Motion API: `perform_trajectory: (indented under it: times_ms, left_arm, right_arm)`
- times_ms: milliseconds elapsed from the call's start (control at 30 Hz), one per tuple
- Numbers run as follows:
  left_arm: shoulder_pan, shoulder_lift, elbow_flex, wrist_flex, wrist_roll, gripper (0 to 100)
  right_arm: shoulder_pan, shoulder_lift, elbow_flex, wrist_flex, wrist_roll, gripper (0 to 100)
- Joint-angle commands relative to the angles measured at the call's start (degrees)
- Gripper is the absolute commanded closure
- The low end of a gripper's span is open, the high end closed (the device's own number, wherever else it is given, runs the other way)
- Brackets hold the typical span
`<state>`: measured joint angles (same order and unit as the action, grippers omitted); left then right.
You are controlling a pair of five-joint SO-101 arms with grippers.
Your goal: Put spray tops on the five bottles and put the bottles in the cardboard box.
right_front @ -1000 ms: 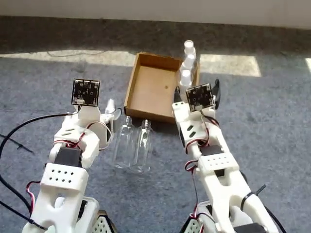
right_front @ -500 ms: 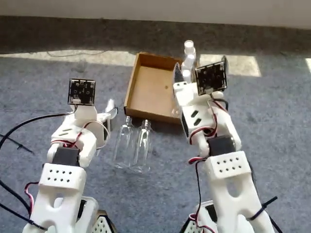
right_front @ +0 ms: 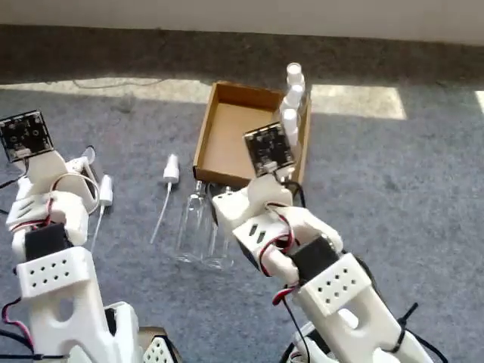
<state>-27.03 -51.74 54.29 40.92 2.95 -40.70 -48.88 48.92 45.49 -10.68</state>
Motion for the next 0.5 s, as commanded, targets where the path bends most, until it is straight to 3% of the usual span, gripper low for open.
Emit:
perform_trajectory:
  times_ms: [0, 133, 267, 467]
  left_arm:
    - [-1.1, 7.78, -10.33, 6.95, -4.84, 79]
    - [-4.53, 20.35, -21.49, 12.92, -12.04, 79]
    - [-12.09, 30.9, -29.41, 12.92, -18.9, 79]
    - [-22.46, 44.44, -35.47, 3.52, -23.38, 79]
  right_arm:
    - [-3.65, 11.21, -6.46, 4.26, -0.79, 62.0]
    - [-6.29, 23.69, -15.25, 9.19, -7.91, 62.0]
    - [-7.69, 31.96, -21.41, 12.53, -7.74, 62.0]
    - [-7.52, 38.81, -23.43, 12.26, -7.91, 62.0]
